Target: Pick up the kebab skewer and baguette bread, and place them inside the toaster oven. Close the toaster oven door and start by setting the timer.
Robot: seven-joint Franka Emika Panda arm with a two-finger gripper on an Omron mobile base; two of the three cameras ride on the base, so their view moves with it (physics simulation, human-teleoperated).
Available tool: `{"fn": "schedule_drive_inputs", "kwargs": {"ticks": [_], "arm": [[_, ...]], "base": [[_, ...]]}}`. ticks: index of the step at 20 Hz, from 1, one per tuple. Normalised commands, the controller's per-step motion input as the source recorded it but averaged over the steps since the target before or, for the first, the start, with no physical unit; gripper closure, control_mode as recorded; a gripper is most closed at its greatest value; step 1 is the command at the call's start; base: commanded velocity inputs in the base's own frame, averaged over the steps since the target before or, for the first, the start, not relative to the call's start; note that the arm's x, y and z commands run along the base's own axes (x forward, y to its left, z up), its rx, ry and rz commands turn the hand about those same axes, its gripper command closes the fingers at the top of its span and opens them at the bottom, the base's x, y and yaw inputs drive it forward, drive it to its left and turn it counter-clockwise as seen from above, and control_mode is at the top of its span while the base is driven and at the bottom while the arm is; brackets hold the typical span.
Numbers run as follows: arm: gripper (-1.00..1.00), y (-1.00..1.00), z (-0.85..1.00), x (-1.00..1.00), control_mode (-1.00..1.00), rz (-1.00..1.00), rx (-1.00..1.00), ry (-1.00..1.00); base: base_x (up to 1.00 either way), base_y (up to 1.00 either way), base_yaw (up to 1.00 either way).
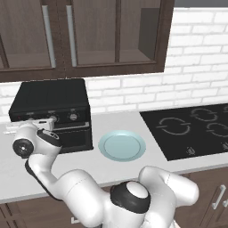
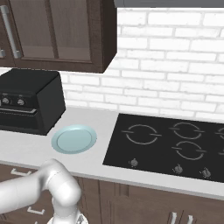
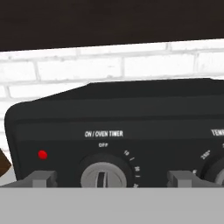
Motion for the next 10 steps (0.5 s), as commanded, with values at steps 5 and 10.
{"fn": "schedule_drive_inputs", "kwargs": {"ticks": [5, 10], "arm": [[-1.00, 0.02, -0.07, 0.00, -1.00, 0.00, 0.00, -0.01], [-1.00, 0.01, -0.10, 0.00, -1.00, 0.00, 0.00, -0.01]], "base": [[0.00, 0.00, 0.00], [0.00, 0.00, 0.00]]}}
